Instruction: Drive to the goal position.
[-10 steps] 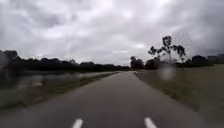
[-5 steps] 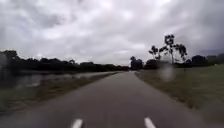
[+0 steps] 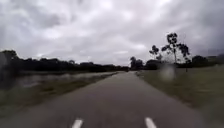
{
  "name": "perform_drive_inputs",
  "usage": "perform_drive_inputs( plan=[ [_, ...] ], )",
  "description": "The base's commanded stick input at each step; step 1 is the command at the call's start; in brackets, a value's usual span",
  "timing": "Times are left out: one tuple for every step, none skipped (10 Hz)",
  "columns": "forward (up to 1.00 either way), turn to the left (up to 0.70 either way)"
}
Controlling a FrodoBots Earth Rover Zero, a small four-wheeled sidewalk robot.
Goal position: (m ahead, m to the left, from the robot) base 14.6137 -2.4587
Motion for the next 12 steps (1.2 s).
perform_drive_inputs(
  plan=[
    [0.84, 0.03],
    [0.84, 0.03],
    [0.84, 0.03],
    [0.84, 0.03],
    [0.84, 0.03],
    [0.84, 0.03],
    [0.84, 0.03],
    [0.84, 0.03],
    [0.84, 0.03],
    [0.84, 0.03],
    [0.84, 0.03],
    [0.84, 0.03]
  ],
)
